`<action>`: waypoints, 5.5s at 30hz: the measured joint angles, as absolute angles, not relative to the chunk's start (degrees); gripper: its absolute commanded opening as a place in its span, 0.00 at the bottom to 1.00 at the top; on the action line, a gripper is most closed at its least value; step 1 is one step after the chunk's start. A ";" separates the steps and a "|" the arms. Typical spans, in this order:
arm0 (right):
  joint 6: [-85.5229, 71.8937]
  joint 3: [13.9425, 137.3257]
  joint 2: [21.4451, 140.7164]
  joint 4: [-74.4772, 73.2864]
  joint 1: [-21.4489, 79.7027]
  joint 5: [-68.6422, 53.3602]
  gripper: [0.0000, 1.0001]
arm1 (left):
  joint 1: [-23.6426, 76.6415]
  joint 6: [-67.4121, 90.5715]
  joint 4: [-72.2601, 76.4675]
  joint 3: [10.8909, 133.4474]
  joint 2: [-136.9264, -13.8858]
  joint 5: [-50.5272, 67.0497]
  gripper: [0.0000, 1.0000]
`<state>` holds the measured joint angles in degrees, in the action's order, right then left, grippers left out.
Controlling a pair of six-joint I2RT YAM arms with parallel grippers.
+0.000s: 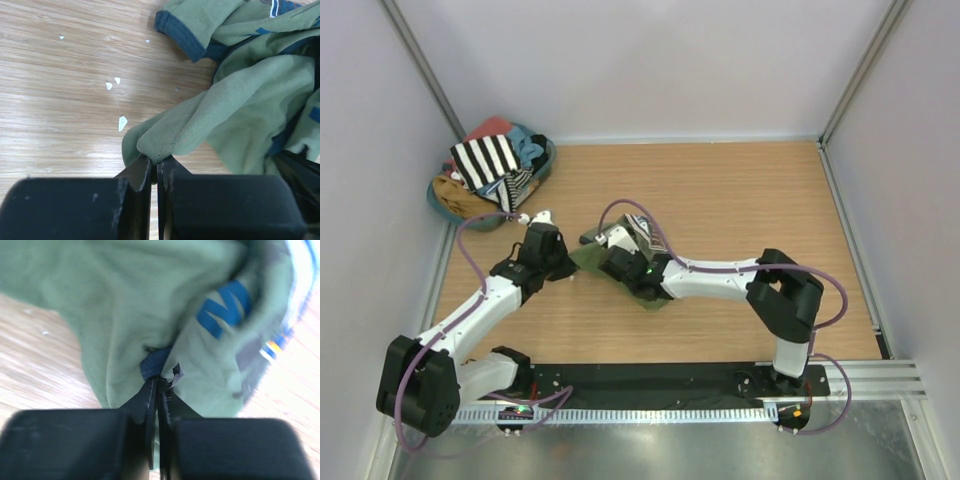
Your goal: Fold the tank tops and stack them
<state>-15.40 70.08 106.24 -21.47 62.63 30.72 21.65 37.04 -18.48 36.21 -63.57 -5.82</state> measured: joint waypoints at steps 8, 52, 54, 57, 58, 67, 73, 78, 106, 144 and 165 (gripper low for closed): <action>-17.52 67.48 92.03 -22.11 58.24 36.49 0.01 | 21.50 37.52 -19.20 37.58 -63.99 -5.93 0.00; -13.21 97.12 77.28 -28.80 27.88 15.73 0.01 | 11.14 36.01 -43.42 100.95 -72.58 -2.72 0.00; -12.80 99.94 80.62 -29.91 27.77 15.57 0.01 | 11.14 35.99 -43.83 102.45 -75.53 -3.22 0.00; -12.32 104.90 83.55 -31.66 27.64 14.50 0.01 | 11.11 35.59 -45.41 106.91 -77.54 -4.08 0.00; -12.23 106.26 83.66 -31.83 27.62 13.89 0.01 | 11.14 35.40 -45.67 108.62 -77.49 -4.29 0.00; -11.90 108.36 71.55 -31.48 27.57 3.51 0.01 | 11.14 32.29 -42.26 108.66 -62.00 -4.56 0.00; -12.36 102.45 56.01 -31.11 27.68 -5.48 0.01 | 11.18 32.60 -40.60 102.30 -47.92 -2.33 0.00; -12.80 102.89 49.82 -32.58 27.70 -9.78 0.01 | 11.20 34.44 -39.75 101.86 -44.66 1.67 0.00; -18.44 109.51 120.66 -30.68 15.59 -3.68 0.85 | 8.05 45.91 -27.77 99.53 -113.60 -11.16 0.83; -36.56 50.04 90.39 -19.90 13.15 14.37 0.01 | 12.23 45.43 -16.38 47.16 -80.01 1.56 0.62; -33.28 105.38 122.19 -28.64 -2.26 22.57 0.64 | 7.40 43.29 -16.03 66.17 -101.49 -0.25 0.43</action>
<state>-33.28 105.38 122.19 -28.64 -2.26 22.57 7.40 43.29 -16.03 66.17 -101.49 -0.25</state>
